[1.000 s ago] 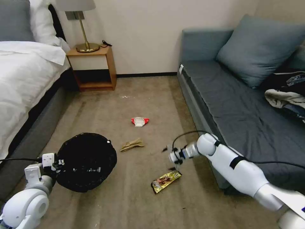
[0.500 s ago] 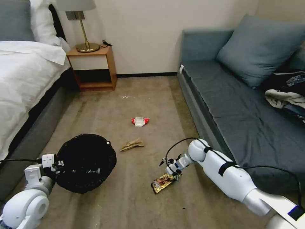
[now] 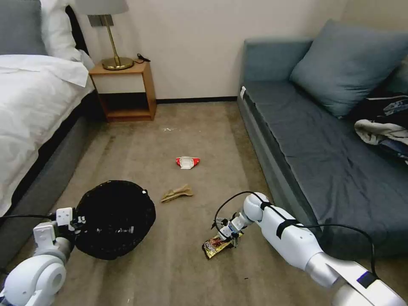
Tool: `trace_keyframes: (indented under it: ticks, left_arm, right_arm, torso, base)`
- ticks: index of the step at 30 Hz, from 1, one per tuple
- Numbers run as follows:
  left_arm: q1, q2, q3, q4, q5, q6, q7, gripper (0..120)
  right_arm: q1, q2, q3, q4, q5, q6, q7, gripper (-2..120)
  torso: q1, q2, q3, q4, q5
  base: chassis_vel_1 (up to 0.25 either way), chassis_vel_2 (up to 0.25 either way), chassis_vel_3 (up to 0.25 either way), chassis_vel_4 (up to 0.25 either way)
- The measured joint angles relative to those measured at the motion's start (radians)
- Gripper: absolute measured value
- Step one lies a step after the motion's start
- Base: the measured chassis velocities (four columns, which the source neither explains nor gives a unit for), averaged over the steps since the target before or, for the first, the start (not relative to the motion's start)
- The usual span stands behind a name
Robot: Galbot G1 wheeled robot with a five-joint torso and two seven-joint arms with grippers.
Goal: Pick up the trash bin, then pick up the garbage on the floor and place it into the trash bin.
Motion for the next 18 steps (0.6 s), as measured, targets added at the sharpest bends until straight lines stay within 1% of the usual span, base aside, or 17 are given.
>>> trace_keyframes:
  ticks: [2,6,11,18]
  left_arm:
    - [0.0,-0.008,0.002,-0.001,0.003,0.0,0.0,3]
    - [0.007,-0.009,0.001,-0.006,0.007,-0.002,0.001,3]
    - [0.012,-0.012,-0.002,-0.017,0.008,-0.003,0.002,3]
    - [0.02,-0.019,-0.003,-0.025,0.011,-0.004,0.003,3]
  right_arm:
    - [-0.001,0.013,0.01,-0.011,-0.041,0.009,0.018,100]
    - [-0.004,0.014,0.012,-0.013,-0.083,0.025,0.049,100]
    - [-0.009,0.021,0.031,-0.033,-0.118,0.033,0.061,100]
    - [-0.016,0.012,0.041,-0.038,-0.121,0.035,0.063,100]
  torso:
    - [0.0,0.0,0.0,0.0,0.0]
    - [0.0,0.0,0.0,0.0001,0.0001]
    - [0.0,0.0,0.0,0.0,0.0001]
    - [0.0,0.0,0.0,0.0,0.0001]
  base:
    - [0.0,0.0,0.0,0.0]
    - [0.0,0.0,0.0,0.0]
    - [0.0,0.0,0.0,0.0]
    - [0.0,0.0,0.0,0.0]
